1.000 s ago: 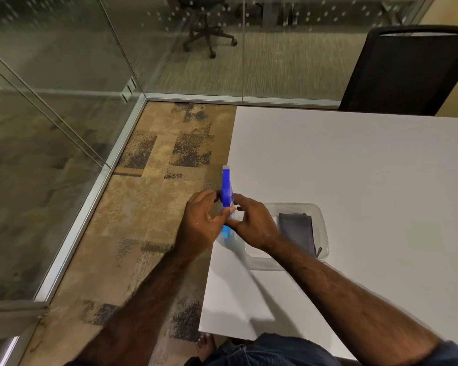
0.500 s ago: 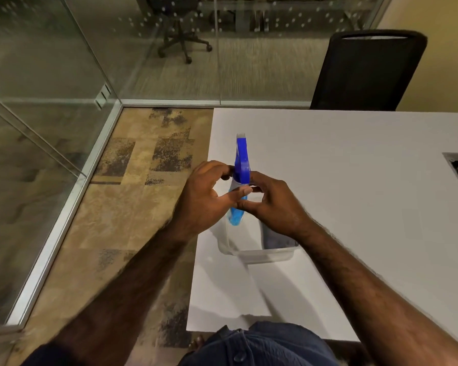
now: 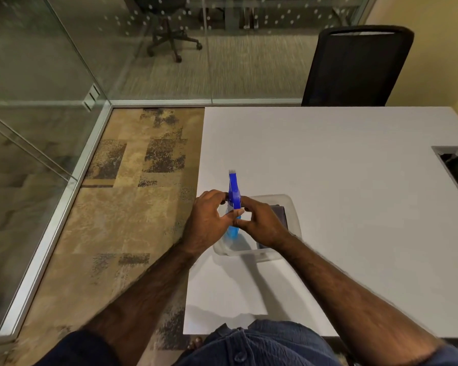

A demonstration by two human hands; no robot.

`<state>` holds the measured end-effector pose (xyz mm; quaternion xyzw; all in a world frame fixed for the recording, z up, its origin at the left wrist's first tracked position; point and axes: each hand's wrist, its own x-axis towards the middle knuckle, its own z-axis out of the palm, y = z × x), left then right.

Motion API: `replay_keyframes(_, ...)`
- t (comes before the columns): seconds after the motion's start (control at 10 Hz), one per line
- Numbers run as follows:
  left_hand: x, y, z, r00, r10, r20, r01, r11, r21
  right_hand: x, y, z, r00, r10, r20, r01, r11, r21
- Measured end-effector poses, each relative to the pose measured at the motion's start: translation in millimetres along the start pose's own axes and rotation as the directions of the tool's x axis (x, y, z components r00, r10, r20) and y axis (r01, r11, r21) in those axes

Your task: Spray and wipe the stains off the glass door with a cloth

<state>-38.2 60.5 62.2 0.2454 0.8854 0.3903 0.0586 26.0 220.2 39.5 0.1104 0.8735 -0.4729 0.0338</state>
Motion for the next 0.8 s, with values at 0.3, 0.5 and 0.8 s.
replay_keyframes(0.3, -3, -2, 7, 0.996, -0.073, 0.048, 0.073, 0.997, 0.016, -2, 5, 12, 0.998, 0.068, -0.016, -0.069, 0.996, -0.057)
replay_keyframes(0.5, -3, 2, -1, 0.978, -0.139, 0.154, 0.145, 0.989, -0.031, -10, -2, 9, 0.992, 0.127, -0.019, -0.128, 0.985, -0.118)
replay_keyframes(0.8, -25, -13, -15, 0.969, -0.166, 0.181, 0.157, 0.986, 0.065, -61, -20, 12, 0.967, 0.124, -0.222, -0.188, 0.936, -0.298)
